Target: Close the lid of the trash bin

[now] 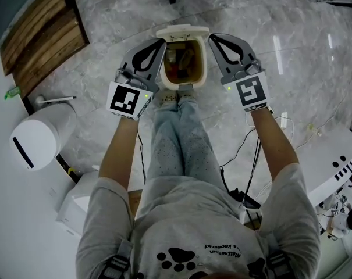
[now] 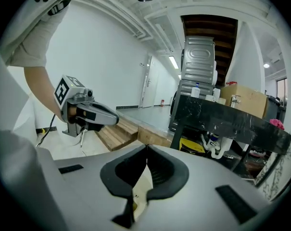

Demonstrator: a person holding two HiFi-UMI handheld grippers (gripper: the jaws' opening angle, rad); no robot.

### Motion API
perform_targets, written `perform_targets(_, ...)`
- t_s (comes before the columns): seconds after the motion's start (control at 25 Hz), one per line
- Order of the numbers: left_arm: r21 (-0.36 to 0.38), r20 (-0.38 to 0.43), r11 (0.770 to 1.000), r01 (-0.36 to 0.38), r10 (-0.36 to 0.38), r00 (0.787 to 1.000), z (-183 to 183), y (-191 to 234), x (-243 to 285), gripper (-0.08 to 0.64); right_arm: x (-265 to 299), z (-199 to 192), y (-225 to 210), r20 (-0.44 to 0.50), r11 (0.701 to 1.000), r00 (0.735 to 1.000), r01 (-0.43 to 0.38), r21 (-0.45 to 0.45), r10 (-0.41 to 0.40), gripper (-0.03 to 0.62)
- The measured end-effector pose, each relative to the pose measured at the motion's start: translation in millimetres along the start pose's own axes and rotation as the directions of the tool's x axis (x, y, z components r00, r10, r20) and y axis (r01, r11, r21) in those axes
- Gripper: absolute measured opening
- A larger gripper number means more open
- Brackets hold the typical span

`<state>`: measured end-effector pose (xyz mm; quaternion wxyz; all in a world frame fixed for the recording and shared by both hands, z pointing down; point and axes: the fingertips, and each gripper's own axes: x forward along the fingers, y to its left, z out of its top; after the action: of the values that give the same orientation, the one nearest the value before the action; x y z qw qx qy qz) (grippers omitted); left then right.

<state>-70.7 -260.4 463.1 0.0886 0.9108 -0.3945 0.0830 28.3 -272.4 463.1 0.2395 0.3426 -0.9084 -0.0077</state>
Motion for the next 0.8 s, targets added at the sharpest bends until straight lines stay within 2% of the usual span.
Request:
perform_targets(0.4, 0.007, -0.021, 1.0, 0.014, -0.014, 1.0, -50.5, 16.8, 20.9, 0.015, 32.7, -49.3, -0.2, -0.023, 0.999, 0.999, -0.029, -0.019, 0.028, 0.018)
perform_targets(0.6, 0.023, -0.06, 0.999, 0.036, -0.034, 0.998, -71.6, 22.0, 24.2, 0.019, 46.2, -68.5, 6.6, -0.055, 0.993, 0.997, -0.051, -0.102, 0.046, 0.02)
perform_targets(0.64, 0.025, -0.072, 0.999, 0.04, -0.039, 0.997, -74.9, 23.3, 25.7, 0.034, 48.2, -70.8, 7.5, -0.062, 0.992, 0.997, -0.055, -0.113, 0.048, 0.02)
perform_targets(0.68, 0.024, -0.086, 0.999, 0.048, -0.046, 0.995, -78.2, 24.5, 27.9, 0.12, 50.1, -72.7, 7.8, -0.069, 0.992, 0.996, -0.056, -0.117, 0.048, 0.021)
perform_targets(0.72, 0.023, -0.098, 0.998, 0.058, -0.055, 0.994, -81.2, 25.5, 30.6, 0.161, 52.1, -74.3, 7.3, -0.074, 0.991, 0.996, -0.057, -0.119, 0.048, 0.024)
perform_targets(0.8, 0.028, -0.112, 0.997, 0.075, -0.072, 0.991, -86.2, 27.1, 36.7, 0.161, 56.1, -77.7, 5.6, -0.08, 0.991, 0.995, -0.064, -0.117, 0.055, 0.041)
